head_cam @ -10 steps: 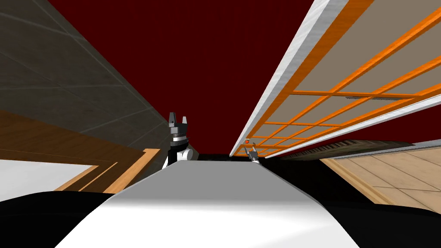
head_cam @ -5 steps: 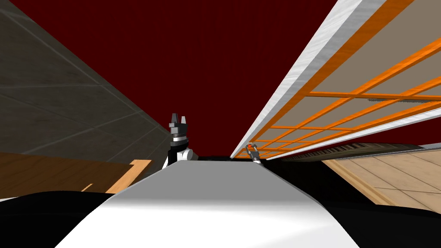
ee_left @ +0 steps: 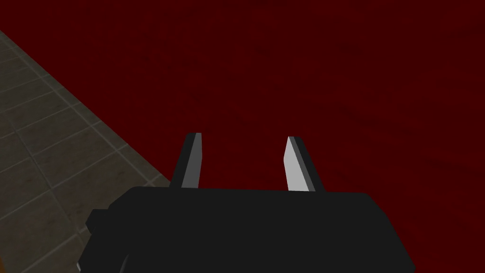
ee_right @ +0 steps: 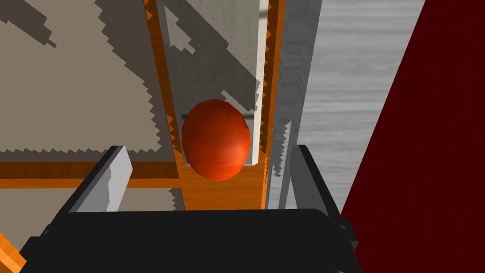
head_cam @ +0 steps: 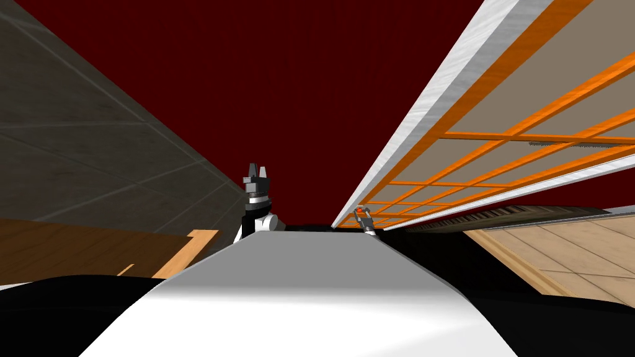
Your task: Pull the door open
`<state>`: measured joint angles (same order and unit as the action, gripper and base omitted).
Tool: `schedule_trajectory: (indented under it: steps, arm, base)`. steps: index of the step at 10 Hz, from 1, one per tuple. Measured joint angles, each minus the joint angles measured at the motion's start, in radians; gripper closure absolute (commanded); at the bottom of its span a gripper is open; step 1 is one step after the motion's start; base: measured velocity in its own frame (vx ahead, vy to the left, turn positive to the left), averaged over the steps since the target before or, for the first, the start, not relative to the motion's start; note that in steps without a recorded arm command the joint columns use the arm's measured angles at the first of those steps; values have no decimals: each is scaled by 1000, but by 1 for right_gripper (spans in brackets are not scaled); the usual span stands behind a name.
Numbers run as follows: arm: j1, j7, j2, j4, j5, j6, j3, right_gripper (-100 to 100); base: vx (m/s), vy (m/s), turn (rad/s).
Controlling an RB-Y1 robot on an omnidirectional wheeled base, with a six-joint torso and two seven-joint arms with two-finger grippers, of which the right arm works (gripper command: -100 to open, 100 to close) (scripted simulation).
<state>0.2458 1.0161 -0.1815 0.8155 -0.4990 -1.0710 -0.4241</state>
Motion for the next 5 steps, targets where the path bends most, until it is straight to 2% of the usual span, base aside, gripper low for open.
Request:
schedule_trajectory:
  steps: [4, 5]
  arm:
    - [0, 0, 0, 0, 0, 0, 0, -100]
    - [0, 0, 0, 0, 0, 0, 0, -100]
  base:
    - [0, 0, 0]
    - [-96, -35, 47]
